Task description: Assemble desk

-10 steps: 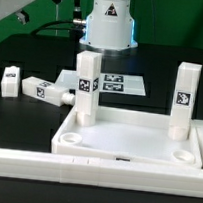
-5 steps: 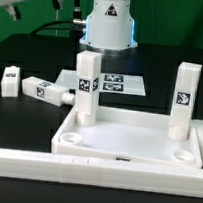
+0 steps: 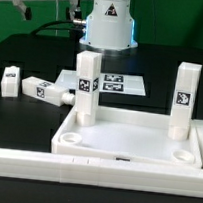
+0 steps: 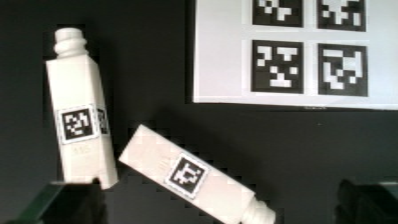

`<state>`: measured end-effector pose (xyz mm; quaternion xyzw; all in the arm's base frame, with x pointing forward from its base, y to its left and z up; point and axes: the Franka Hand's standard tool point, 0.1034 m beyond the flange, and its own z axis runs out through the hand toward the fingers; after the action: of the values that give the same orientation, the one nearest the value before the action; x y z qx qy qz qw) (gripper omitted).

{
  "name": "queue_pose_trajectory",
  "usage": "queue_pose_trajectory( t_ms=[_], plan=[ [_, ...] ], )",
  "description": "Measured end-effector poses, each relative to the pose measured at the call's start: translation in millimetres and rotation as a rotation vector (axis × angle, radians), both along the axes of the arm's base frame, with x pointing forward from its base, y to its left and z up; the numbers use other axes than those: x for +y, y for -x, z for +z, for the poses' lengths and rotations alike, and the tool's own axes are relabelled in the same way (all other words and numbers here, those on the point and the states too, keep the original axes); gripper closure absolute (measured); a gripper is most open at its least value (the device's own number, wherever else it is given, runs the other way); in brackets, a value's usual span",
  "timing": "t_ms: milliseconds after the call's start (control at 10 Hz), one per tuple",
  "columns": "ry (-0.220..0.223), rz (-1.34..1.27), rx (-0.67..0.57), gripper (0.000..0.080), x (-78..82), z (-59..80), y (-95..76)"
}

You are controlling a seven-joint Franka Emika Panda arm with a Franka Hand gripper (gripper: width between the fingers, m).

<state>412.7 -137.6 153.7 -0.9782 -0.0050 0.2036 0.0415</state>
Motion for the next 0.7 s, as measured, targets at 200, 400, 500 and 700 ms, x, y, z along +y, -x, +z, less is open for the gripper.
queue_pose_trajectory(
  t_ms=[200, 400, 500, 700],
  plan=[
    [-0.004, 0.133, -0.155, 0.015, 2.2, -4.6, -12.1],
    [-0.053, 0.266, -0.285, 0.015, 6.7, -10.5, -15.8],
    [-0.067, 0.33, -0.314, 0.015, 5.3, -13.9, -22.7],
    [-0.07, 0.337, -0.306, 0.015, 5.5, -16.4, -22.6]
  ],
)
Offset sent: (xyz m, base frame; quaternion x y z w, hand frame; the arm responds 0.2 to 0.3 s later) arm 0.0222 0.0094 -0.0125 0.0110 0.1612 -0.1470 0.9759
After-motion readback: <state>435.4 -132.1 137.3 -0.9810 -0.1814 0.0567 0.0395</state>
